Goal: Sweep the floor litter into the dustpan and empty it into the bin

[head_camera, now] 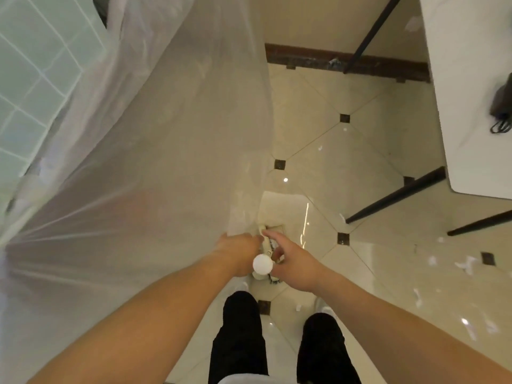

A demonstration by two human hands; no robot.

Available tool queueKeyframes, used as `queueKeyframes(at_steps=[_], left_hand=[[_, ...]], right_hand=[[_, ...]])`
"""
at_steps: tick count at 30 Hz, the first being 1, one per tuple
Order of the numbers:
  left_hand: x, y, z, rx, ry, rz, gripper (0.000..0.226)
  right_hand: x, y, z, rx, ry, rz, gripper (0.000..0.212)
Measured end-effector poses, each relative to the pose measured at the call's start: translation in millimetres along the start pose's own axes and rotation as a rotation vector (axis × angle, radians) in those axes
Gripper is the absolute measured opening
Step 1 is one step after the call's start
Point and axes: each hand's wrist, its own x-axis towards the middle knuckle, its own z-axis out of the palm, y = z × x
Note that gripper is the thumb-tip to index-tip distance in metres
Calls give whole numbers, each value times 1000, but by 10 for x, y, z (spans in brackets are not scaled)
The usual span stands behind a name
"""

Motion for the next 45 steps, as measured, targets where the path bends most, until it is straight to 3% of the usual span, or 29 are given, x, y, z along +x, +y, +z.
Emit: queueKeyframes(at_steps=[3, 5, 11, 15, 22, 27, 30, 35, 42, 45], left_hand=[[155, -71, 56, 71, -68, 163, 27], [203, -116, 123, 56, -71, 182, 25], [272, -76, 145, -95, -27, 161, 33], [297, -61, 225, -194, -33, 157, 32], [138, 301, 191, -134, 22, 88, 24], [-13, 510, 194, -82, 101, 44, 46], [-164, 504, 155, -185, 201, -31, 60], [-457, 846, 81, -223, 270, -106, 49], [-690, 1646, 60, -212, 396, -187, 50], [-703, 1839, -76, -191, 439, -186, 51]], right_hand=[[153, -29, 117, -81, -33, -49, 74], [181, 23, 133, -65, 6, -64, 67], [55, 214, 290, -68, 270, -64, 49], [-21, 238, 357, -4, 280, -23, 30], [-300, 353, 342, 4, 396, -29, 18], [-750, 478, 80, 168, 575, 65, 4], [-1128, 665, -301, 240, 613, 125, 14], [-1677, 863, -653, 400, 500, 101, 11], [-2311, 1149, -965, 933, 389, 168, 39], [-2416, 1260, -1176, 933, 368, 196, 56]])
